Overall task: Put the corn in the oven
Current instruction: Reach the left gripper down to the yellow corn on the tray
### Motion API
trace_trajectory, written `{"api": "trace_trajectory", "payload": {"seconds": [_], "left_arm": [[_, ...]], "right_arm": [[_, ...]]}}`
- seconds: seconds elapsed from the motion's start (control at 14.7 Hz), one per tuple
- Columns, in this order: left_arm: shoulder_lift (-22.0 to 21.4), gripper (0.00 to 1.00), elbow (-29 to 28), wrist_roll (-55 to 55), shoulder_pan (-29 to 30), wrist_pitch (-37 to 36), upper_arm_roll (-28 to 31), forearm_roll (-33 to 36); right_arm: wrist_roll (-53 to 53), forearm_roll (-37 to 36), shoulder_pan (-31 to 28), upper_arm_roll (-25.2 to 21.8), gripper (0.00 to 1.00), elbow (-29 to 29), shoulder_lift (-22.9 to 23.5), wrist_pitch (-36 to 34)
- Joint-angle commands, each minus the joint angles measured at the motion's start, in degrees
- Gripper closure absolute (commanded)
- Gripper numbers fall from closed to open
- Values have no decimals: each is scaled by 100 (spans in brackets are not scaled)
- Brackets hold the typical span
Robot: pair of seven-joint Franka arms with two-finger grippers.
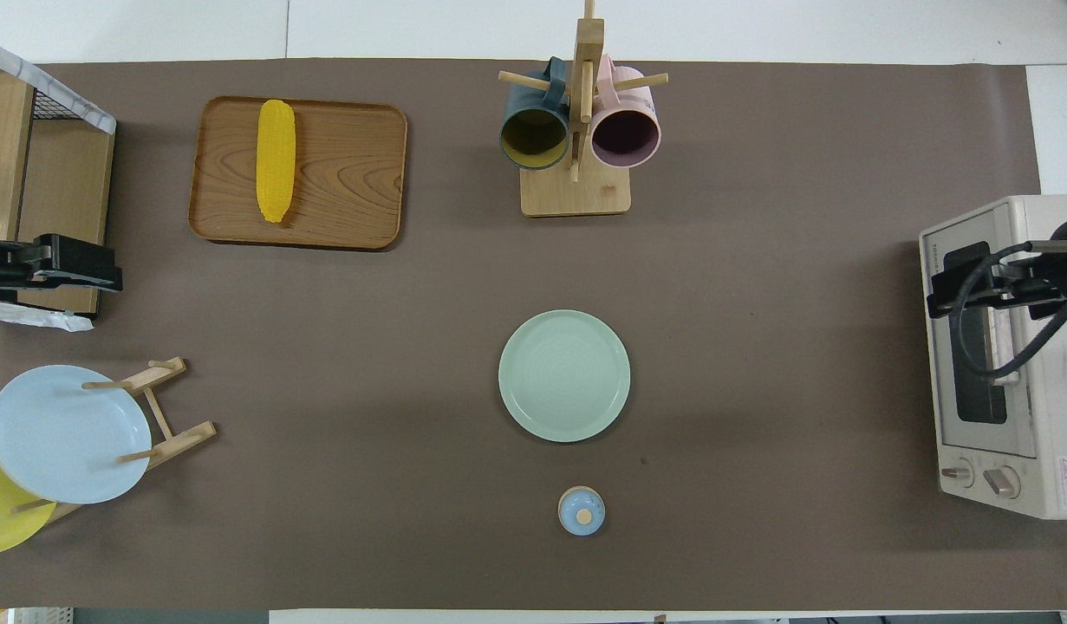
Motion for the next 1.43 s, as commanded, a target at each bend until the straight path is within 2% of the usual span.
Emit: {"api": "trace_trajectory", "payload": {"seconds": [0.0, 0.48, 0.54, 0.61, 0.68, 0.81, 0.88, 1.09, 1.22, 1.36], "left_arm": [[-108, 0, -104, 11, -57, 24, 3, 94], [-108, 0, -122, 10, -49, 68, 12, 68], [-99, 0, -122, 19, -49, 112, 12, 59], [-73, 0, -122, 19, -49, 225, 3, 16], [-29, 0, -122, 19, -49, 331, 11, -150], [259, 0, -70, 19, -84, 559, 3, -248], [418, 0, -17, 19, -197, 656, 11, -248], [1514, 0, 570, 19, -286, 894, 3, -240], [2471, 0, 1473, 37, -312, 859, 3, -240], [3236, 0, 2098, 133, -383, 920, 3, -231]], "right_arm": [[10, 5, 29, -1, 0, -43, -58, 66], [-122, 48, -14, 8, 0, -60, -67, 75], [-114, 40, -6, -1, 0, -130, -76, 293], [-148, 40, -14, -1, 26, -357, -145, 721], [-297, 31, -49, -18, 63, -542, -190, 1074], [-928, 22, -251, -18, 100, -920, -339, 1357], [-1070, -4, -269, -27, 100, -1052, -374, 1437], [-1098, -249, -410, -27, 100, -1246, -322, 1446], [-1133, -627, -436, -27, 100, -1308, -156, 1647], [-1465, -926, -462, -27, 100, -1378, -50, 1780]]}}
